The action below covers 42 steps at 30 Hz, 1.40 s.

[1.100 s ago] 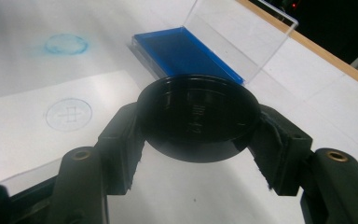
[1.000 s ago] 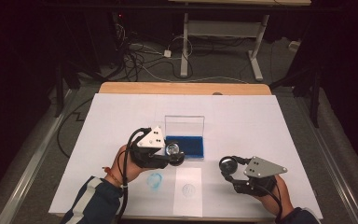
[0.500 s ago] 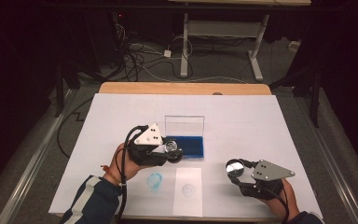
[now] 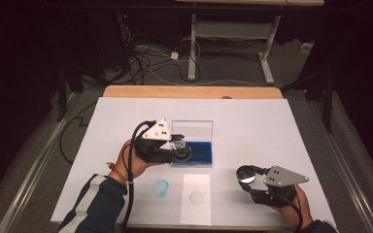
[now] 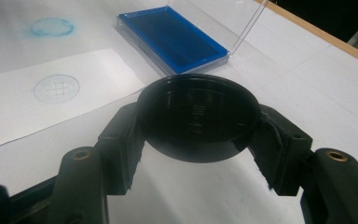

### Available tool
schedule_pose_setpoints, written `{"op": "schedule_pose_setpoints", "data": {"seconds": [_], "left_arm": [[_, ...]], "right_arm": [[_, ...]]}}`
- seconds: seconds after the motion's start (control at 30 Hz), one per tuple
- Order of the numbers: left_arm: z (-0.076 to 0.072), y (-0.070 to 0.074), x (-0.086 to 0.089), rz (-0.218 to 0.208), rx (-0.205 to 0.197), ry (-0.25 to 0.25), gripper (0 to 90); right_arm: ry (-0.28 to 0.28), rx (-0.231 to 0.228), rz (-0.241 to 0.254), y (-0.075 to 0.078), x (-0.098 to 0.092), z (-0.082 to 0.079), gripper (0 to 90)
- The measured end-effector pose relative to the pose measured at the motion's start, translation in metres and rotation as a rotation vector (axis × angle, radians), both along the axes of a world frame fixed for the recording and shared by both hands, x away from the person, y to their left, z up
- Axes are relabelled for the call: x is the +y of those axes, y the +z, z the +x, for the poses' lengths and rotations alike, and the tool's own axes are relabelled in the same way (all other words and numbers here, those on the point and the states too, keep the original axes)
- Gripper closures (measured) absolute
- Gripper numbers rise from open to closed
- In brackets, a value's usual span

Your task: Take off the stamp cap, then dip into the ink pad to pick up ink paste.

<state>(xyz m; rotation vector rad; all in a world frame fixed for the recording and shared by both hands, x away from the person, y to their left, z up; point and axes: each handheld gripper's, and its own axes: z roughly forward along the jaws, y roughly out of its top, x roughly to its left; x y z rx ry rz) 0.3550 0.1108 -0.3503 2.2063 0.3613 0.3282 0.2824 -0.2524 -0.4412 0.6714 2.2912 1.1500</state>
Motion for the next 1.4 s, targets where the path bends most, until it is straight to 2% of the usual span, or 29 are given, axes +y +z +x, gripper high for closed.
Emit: {"op": "schedule_pose_setpoints", "data": {"seconds": [0.43, 0.5, 0.57, 0.67, 0.83, 0.9, 1.07, 1.13, 1.3, 1.4], "left_arm": [[0.017, 0.024, -0.011, 0.038, -0.009, -0.008, 54.3], [0.02, 0.025, -0.015, 0.051, -0.024, -0.001, 54.3], [0.025, 0.025, -0.018, 0.05, -0.004, -0.008, 54.2], [0.035, 0.02, -0.023, 0.086, 0.014, 0.0, 54.3], [0.049, 0.008, -0.027, 0.111, 0.062, 0.01, 54.3], [0.051, 0.004, -0.029, 0.13, 0.064, 0.019, 54.2], [0.054, -0.008, -0.033, 0.12, 0.098, 0.016, 54.2], [0.054, -0.014, -0.038, 0.142, 0.094, 0.016, 54.2], [0.058, -0.032, -0.048, 0.17, 0.123, 0.013, 54.2], [0.061, -0.043, -0.053, 0.2, 0.125, 0.019, 54.2]], "right_arm": [[0.006, 0.01, 0.0, 0.0, 0.0, 0.002, 38.8], [0.004, 0.008, 0.006, 0.0, -0.001, 0.002, 38.8], [0.002, 0.009, 0.006, 0.001, -0.001, 0.002, 38.8], [0.005, 0.012, 0.006, 0.0, -0.001, 0.003, 38.8], [0.003, 0.015, 0.008, 0.0, -0.002, 0.003, 38.8], [0.004, 0.009, 0.009, 0.001, -0.001, 0.003, 38.8], [0.012, 0.008, 0.002, 0.0, 0.001, 0.003, 38.8], [0.015, 0.007, -0.002, 0.0, 0.001, 0.003, 38.8], [0.016, 0.006, -0.006, 0.0, 0.001, 0.003, 38.8], [0.018, 0.008, -0.014, -0.001, 0.002, 0.004, 38.8]]}}
